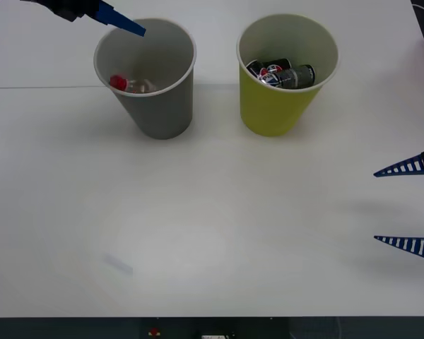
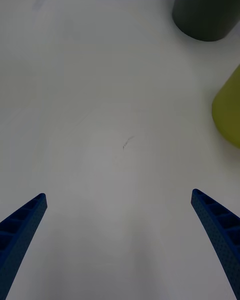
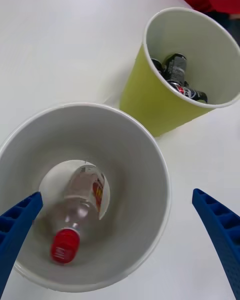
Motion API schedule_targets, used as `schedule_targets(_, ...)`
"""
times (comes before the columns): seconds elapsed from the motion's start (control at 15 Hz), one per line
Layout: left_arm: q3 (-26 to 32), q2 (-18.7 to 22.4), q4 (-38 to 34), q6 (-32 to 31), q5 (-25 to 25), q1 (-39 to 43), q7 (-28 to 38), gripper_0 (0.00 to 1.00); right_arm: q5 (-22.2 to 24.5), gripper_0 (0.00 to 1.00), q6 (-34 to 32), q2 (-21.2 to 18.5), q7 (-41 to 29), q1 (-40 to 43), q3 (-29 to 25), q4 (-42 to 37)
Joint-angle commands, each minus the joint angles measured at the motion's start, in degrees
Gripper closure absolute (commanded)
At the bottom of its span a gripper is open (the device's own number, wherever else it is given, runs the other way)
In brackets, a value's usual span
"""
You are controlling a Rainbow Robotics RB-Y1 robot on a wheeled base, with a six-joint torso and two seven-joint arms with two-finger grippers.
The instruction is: Put the can into the green bin and the plastic bottle into the gray bin
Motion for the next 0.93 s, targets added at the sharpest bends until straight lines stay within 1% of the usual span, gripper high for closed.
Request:
schedule_targets(0.07, 0.0, 3.3, 0.1, 0.0, 10.1, 4.3, -12.9, 0.00, 0.0, 0.00, 0.0, 0.0, 0.0, 0.0, 0.0, 0.0)
schedule_targets(0.13, 0.0, 4.3, -0.1, -0.1, 12.4, 5.6, -16.4, 0.00, 0.0, 0.00, 0.0, 0.0, 0.0, 0.0, 0.0, 0.0)
schedule_targets(0.2, 0.0, 5.7, -0.3, -0.8, 15.7, 7.4, -21.3, 0.00, 0.0, 0.00, 0.0, 0.0, 0.0, 0.0, 0.0, 0.0)
schedule_targets(0.27, 0.1, 6.5, -0.2, -1.7, 18.0, 8.6, -24.3, 0.00, 0.0, 0.00, 0.0, 0.0, 0.0, 0.0, 0.0, 0.0)
schedule_targets(0.33, 0.0, 7.6, -0.2, -2.7, 21.0, 10.5, -29.2, 0.00, 0.0, 0.00, 0.0, 0.0, 0.0, 0.0, 0.0, 0.0)
schedule_targets(0.47, 0.0, 9.7, -0.1, -4.5, 25.8, 13.8, -38.0, 0.00, 0.0, 0.00, 0.0, 0.0, 0.0, 0.0, 0.0, 0.0)
schedule_targets(0.6, 0.1, 11.3, -0.2, -6.4, 29.7, 17.1, -45.0, 0.00, 0.0, 0.00, 0.0, 0.0, 0.0, 0.0, 0.0, 0.0)
schedule_targets(0.67, 0.1, 12.4, -0.2, -7.3, 31.3, 19.0, -48.2, 0.00, 0.0, 0.00, 0.0, 0.0, 0.0, 0.0, 0.0, 0.0)
schedule_targets(0.93, 0.2, 15.9, -0.3, -10.4, 34.3, 25.4, -57.6, 0.00, 0.0, 0.00, 0.0, 0.0, 0.0, 0.0, 0.0, 0.0)
